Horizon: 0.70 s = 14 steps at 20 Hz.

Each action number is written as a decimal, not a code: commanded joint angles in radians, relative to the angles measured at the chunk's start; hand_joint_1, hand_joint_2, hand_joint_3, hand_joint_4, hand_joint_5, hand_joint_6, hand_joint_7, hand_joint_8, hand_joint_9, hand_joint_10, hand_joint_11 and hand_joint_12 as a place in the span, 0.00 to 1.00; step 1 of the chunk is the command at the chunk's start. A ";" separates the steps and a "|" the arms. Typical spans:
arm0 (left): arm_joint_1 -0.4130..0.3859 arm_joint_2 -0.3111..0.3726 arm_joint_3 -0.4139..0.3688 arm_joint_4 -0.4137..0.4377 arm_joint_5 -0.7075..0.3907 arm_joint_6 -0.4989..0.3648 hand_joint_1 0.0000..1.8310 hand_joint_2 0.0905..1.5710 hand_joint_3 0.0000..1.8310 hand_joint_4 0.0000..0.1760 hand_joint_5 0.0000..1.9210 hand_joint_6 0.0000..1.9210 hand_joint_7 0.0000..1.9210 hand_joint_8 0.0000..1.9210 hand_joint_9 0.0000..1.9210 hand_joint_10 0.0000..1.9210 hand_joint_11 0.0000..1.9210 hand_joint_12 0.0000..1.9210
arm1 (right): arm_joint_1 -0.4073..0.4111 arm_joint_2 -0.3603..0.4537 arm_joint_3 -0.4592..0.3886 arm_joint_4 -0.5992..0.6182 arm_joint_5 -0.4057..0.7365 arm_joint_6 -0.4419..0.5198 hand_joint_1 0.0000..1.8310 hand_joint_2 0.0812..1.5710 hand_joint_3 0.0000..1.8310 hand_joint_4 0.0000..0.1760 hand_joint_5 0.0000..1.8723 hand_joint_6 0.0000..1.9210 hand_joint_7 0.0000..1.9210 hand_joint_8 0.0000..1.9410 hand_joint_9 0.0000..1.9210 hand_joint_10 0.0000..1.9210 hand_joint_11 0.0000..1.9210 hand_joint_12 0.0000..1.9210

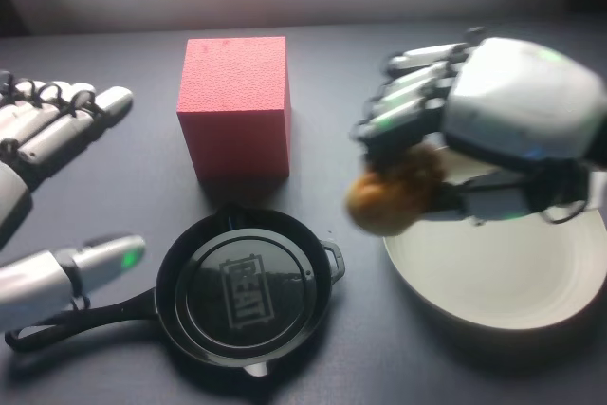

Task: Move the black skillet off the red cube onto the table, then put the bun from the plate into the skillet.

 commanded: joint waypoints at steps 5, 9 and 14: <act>0.018 0.020 0.009 -0.055 -0.216 0.009 0.00 0.76 0.00 0.56 0.05 0.00 0.10 0.00 0.11 0.00 0.00 0.29 | 0.056 -0.146 0.015 -0.003 0.084 0.008 0.66 0.73 0.00 0.00 0.50 0.48 0.38 0.82 0.37 0.86 0.36 0.92; 0.029 0.023 0.007 -0.070 -0.251 0.009 0.00 0.79 0.01 0.47 0.03 0.00 0.10 0.00 0.10 0.00 0.00 0.23 | 0.059 -0.246 0.063 0.021 0.015 0.008 0.67 0.72 0.00 0.00 0.48 0.56 0.46 0.64 0.42 0.68 0.37 0.81; 0.035 0.023 0.002 -0.070 -0.252 0.009 0.00 0.82 0.01 0.36 0.04 0.00 0.09 0.00 0.09 0.00 0.00 0.22 | 0.061 -0.256 0.067 0.029 -0.024 -0.010 0.36 0.60 0.00 0.38 0.06 0.02 0.12 0.05 0.11 0.08 0.00 0.44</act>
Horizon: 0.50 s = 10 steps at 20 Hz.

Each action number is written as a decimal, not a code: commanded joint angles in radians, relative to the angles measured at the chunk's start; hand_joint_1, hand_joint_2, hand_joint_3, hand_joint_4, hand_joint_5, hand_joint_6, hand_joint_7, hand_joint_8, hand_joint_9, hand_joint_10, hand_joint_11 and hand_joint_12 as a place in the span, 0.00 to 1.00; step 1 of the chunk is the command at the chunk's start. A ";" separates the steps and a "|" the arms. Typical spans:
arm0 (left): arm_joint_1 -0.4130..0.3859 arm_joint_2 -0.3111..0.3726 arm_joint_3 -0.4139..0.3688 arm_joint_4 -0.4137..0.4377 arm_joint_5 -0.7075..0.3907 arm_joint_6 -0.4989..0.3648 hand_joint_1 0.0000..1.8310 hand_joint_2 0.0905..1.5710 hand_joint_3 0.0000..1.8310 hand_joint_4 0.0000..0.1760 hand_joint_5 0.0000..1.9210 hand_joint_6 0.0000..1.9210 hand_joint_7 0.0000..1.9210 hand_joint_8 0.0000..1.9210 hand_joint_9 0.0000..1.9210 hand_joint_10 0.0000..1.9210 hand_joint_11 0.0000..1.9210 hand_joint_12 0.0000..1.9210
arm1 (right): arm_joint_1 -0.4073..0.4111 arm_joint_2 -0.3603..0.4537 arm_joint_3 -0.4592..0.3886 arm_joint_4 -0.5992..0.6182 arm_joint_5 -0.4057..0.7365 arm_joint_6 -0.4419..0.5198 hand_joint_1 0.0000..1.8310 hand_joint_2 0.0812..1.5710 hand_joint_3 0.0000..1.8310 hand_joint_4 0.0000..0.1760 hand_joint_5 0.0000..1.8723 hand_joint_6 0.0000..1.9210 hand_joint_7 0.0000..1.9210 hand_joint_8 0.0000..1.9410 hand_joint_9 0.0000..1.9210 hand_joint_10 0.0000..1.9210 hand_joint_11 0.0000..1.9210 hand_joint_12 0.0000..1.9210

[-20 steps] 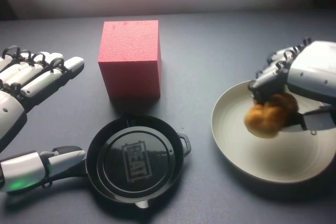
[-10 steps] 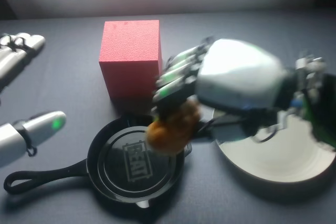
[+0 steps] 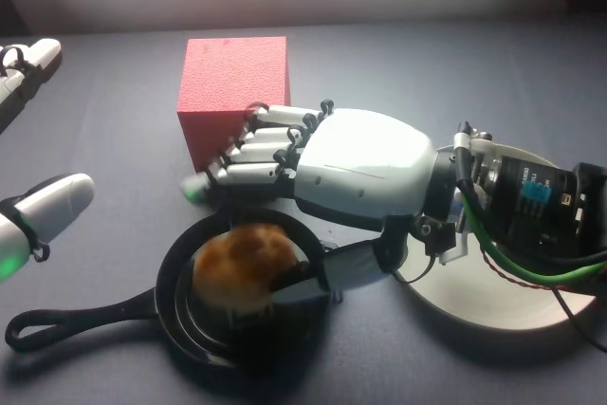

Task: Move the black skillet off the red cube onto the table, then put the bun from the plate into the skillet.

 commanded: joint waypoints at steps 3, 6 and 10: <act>0.007 0.010 -0.005 0.006 -0.140 0.000 0.00 0.81 0.00 0.31 0.05 0.00 0.10 0.00 0.10 0.00 0.00 0.25 | 0.014 0.031 -0.043 0.029 0.131 -0.035 0.39 0.61 0.00 0.85 0.00 0.00 0.00 0.00 0.00 0.00 0.00 0.19; 0.013 0.010 -0.011 0.005 -0.153 -0.001 0.00 0.81 0.00 0.42 0.05 0.00 0.11 0.00 0.11 0.00 0.00 0.25 | -0.013 0.137 -0.075 0.073 0.207 -0.035 0.36 0.60 0.00 0.97 0.00 0.00 0.00 0.00 0.00 0.00 0.00 0.01; 0.029 0.010 -0.024 0.015 -0.187 -0.006 0.00 0.84 0.00 0.32 0.06 0.00 0.13 0.00 0.12 0.00 0.00 0.25 | -0.155 0.300 -0.130 0.246 0.453 -0.035 0.42 0.59 0.00 0.55 0.00 0.00 0.00 0.00 0.00 0.00 0.00 0.00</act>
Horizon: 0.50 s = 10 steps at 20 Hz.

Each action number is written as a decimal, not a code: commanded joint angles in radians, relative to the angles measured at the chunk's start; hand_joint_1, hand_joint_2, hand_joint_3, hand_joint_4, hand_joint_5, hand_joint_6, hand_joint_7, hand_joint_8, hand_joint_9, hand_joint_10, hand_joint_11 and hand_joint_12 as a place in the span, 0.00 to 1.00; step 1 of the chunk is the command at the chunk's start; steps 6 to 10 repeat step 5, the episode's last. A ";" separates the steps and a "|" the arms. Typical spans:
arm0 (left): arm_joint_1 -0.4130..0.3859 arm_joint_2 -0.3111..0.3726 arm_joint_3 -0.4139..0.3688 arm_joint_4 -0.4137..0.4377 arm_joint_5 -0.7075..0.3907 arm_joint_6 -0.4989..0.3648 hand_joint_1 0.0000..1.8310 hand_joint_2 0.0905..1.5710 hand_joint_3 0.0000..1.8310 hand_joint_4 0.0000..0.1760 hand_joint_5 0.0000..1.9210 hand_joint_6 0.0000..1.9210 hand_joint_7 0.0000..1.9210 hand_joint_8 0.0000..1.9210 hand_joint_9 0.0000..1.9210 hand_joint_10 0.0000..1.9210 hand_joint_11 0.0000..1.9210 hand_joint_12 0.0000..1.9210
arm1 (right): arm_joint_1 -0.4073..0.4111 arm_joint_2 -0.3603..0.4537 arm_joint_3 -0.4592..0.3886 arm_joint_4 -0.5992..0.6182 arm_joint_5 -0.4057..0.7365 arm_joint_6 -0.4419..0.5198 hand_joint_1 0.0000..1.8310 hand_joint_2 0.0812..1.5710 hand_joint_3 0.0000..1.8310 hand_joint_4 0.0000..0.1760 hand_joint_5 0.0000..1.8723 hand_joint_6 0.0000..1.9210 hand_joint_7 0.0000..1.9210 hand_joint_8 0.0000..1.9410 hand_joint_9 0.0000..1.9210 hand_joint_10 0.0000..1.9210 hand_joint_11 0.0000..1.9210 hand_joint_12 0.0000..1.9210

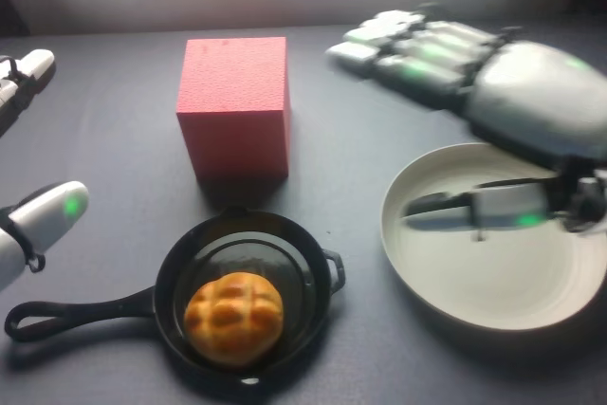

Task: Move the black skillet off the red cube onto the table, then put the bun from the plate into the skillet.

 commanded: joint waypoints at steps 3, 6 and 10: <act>-0.011 0.010 -0.003 0.050 -0.147 -0.005 0.00 0.84 0.00 0.21 0.03 0.00 0.13 0.00 0.13 0.00 0.00 0.29 | -0.101 0.058 -0.048 0.111 0.348 -0.005 0.32 0.58 0.00 0.77 0.01 0.00 0.04 0.00 0.05 0.01 0.02 0.01; -0.026 0.009 0.000 0.075 -0.147 -0.005 0.02 0.79 0.00 0.04 0.02 0.00 0.12 0.00 0.13 0.00 0.00 0.34 | -0.177 0.089 -0.074 0.170 0.476 -0.010 0.23 0.72 0.01 0.64 0.06 0.00 0.08 0.00 0.09 0.00 0.04 0.02; -0.026 0.009 0.000 0.075 -0.147 -0.005 0.02 0.79 0.00 0.04 0.02 0.00 0.12 0.00 0.13 0.00 0.00 0.34 | -0.177 0.089 -0.074 0.170 0.476 -0.010 0.23 0.72 0.01 0.64 0.06 0.00 0.08 0.00 0.09 0.00 0.04 0.02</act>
